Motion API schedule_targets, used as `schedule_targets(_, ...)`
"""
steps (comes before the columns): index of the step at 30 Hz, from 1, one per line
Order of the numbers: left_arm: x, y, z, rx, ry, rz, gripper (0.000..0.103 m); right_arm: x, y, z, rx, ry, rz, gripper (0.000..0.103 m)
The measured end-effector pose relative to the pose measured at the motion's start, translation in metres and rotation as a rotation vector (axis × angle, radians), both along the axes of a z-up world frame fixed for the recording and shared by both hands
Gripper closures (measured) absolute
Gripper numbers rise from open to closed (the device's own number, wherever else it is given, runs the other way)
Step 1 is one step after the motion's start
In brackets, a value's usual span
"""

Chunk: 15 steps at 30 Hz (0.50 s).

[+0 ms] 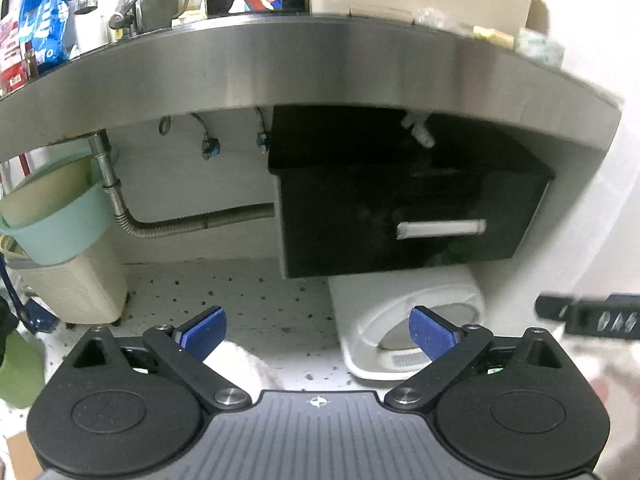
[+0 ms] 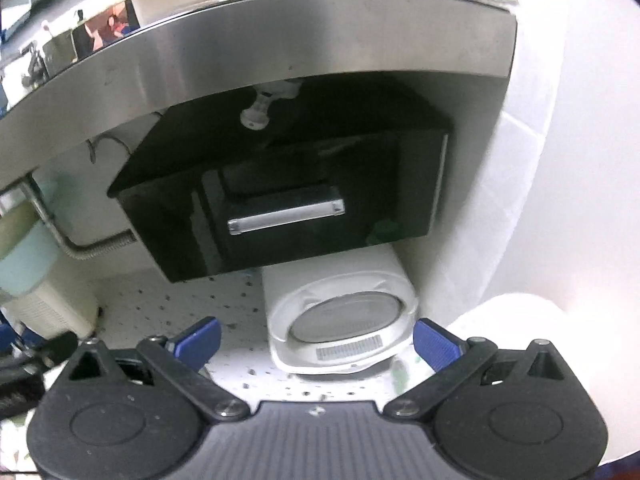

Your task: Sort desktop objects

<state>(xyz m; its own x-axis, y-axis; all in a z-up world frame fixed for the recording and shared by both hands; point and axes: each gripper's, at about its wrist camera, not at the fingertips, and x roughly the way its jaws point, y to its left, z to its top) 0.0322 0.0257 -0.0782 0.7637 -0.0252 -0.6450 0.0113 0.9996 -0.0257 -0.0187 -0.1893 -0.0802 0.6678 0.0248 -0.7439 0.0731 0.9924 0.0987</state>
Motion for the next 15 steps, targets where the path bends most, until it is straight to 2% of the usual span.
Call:
schedule_targets(3, -0.005, -0.004, 0.016, 0.021, -0.016, 0.009, 0.004, -0.002, 0.001, 0.01, -0.05, 0.0, 0.026, 0.0)
schedule_targets(5, -0.007, -0.008, 0.025, 0.031, -0.019, 0.019, 0.004, -0.005, 0.001, 0.018, -0.044, -0.006, 0.031, 0.0)
schedule_targets(10, -0.009, -0.01, 0.036, -0.031, 0.092, 0.018, 0.004, -0.017, 0.003, 0.042, -0.014, -0.009, 0.04, 0.0)
schedule_targets(15, -0.016, -0.017, 0.04, 0.003, 0.139, 0.038, 0.004, -0.028, 0.01, 0.059, -0.034, 0.006, 0.065, 0.0)
